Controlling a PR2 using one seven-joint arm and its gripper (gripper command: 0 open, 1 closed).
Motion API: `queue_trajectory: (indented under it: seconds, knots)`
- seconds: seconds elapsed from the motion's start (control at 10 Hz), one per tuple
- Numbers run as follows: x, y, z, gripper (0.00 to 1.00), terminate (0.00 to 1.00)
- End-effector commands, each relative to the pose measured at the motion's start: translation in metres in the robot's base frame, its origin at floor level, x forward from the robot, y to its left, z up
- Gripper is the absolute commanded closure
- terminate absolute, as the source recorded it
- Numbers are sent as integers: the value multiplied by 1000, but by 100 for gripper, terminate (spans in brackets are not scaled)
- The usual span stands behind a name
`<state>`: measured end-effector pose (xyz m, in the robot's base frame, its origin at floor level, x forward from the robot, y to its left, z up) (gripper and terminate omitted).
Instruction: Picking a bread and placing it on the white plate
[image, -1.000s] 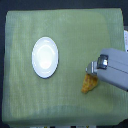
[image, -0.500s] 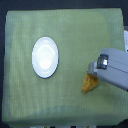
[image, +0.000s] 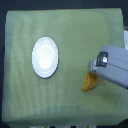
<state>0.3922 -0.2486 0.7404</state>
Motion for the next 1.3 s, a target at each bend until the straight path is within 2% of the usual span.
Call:
queue_trajectory:
  seconds: [0.0,0.1,0.2,0.3,0.5,0.7,0.9,1.2]
  knots:
    - [4,9,39,100,0]
    - [6,10,56,100,0]
    - [18,20,86,100,0]
    - [24,24,98,100,0]
    - [55,44,142,100,0]
    - [84,79,168,100,0]
    - [96,119,170,100,0]
    - [114,236,153,100,0]
